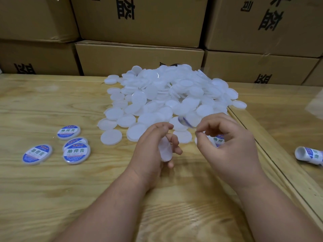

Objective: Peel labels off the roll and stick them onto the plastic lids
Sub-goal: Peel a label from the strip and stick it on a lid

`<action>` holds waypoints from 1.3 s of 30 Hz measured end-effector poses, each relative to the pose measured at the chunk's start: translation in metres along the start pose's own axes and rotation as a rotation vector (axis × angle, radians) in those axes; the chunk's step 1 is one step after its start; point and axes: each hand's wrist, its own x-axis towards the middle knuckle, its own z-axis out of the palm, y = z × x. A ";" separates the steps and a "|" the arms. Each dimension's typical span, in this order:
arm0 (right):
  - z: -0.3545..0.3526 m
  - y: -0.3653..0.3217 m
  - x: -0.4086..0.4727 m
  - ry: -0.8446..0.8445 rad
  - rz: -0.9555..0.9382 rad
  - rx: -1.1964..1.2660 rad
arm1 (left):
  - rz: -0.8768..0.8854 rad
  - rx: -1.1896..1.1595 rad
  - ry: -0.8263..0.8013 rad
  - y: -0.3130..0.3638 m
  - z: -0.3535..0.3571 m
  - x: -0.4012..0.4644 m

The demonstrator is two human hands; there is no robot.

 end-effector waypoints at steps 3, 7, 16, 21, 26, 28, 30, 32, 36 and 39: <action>0.005 0.000 -0.001 0.084 0.114 0.083 | -0.006 -0.055 0.029 -0.001 -0.001 0.001; 0.008 -0.001 -0.001 0.121 0.241 0.253 | -0.036 -0.052 0.050 -0.007 0.000 0.002; 0.009 -0.004 0.002 0.021 0.420 0.589 | -0.108 -0.319 -0.025 -0.003 -0.002 0.006; 0.016 -0.003 -0.001 -0.172 0.586 0.551 | -0.169 -0.491 -0.140 0.003 -0.001 0.001; 0.017 -0.001 -0.003 -0.197 0.612 0.470 | -0.185 -0.449 -0.171 0.002 -0.001 0.002; 0.017 -0.001 -0.003 -0.195 0.616 0.460 | -0.184 -0.423 -0.168 0.000 -0.001 0.002; 0.018 0.000 -0.003 -0.199 0.613 0.426 | -0.177 -0.398 -0.169 0.000 0.000 0.002; 0.018 0.000 -0.003 -0.202 0.612 0.399 | -0.168 -0.377 -0.161 -0.001 0.000 0.003; 0.019 0.000 -0.003 -0.191 0.619 0.406 | -0.150 -0.333 -0.133 -0.002 0.001 0.003; 0.019 0.000 -0.003 -0.192 0.619 0.398 | -0.142 -0.325 -0.117 -0.002 0.000 0.003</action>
